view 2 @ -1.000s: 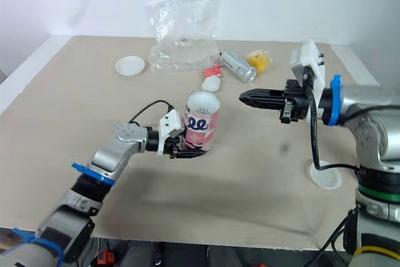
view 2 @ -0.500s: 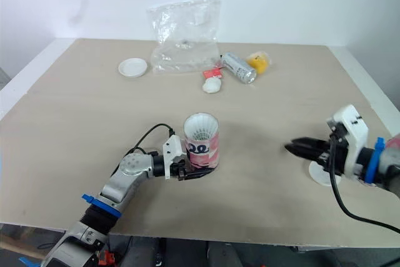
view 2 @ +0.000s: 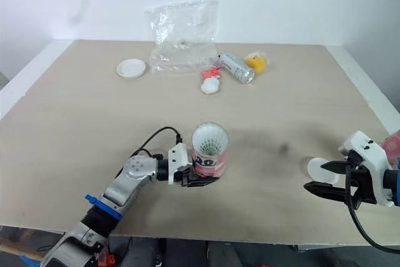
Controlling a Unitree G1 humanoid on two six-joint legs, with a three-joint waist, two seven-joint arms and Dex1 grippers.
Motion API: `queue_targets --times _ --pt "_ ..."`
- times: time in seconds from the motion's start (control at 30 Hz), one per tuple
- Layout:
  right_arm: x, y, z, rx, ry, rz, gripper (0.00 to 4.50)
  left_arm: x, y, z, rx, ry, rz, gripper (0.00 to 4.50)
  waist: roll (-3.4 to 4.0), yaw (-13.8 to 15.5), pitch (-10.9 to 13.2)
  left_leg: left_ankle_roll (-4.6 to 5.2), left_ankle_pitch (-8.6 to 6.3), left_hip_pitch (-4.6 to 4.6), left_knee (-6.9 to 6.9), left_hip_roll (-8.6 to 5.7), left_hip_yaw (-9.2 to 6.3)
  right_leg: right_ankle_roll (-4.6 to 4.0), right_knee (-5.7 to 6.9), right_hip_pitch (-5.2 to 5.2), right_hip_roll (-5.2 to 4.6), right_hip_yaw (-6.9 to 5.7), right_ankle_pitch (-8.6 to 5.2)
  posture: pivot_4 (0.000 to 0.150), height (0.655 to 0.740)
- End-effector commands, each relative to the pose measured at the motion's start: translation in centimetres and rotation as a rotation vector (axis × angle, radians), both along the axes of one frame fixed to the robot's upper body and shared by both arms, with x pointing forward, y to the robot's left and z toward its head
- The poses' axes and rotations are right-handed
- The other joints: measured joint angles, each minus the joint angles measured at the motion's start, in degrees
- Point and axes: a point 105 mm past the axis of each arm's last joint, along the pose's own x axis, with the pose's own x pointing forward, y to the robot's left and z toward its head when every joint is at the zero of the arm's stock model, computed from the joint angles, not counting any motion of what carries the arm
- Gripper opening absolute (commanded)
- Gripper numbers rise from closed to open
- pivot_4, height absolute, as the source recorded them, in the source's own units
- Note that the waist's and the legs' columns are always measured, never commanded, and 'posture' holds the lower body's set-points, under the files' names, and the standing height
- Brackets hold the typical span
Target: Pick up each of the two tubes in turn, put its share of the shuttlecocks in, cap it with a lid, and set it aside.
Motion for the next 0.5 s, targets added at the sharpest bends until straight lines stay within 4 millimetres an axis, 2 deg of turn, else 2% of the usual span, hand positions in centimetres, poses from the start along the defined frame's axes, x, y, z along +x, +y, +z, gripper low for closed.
queue_targets --times 0.03,0.43,0.5 --pt "0.3 -0.3 -0.9 -0.04 0.008 0.02 4.46 -0.8 -0.2 -0.3 0.025 -0.003 -0.037 2.91 0.01 0.0 0.0 0.0 0.0 -0.01 0.0 0.0 0.0 0.0 -0.01 0.0 0.0 0.0 0.0 0.15 0.74" --pt "1.9 -0.8 -2.3 -0.104 0.005 0.071 4.46 -0.5 -0.3 -0.3 0.033 -0.003 -0.026 2.91 0.04 0.0 -0.02 -0.01 -0.01 0.01 -0.04 -0.01 0.01 0.0 -0.07 0.02 -0.02 0.0 -0.01 0.15 0.74" --pt "2.0 -1.0 -2.4 -0.114 0.007 0.075 4.08 -0.4 -0.2 -0.3 0.034 -0.004 -0.022 2.91 0.05 0.0 -0.03 -0.01 -0.01 0.01 -0.05 0.0 0.01 0.01 -0.07 0.02 -0.01 0.0 -0.01 0.15 0.74"
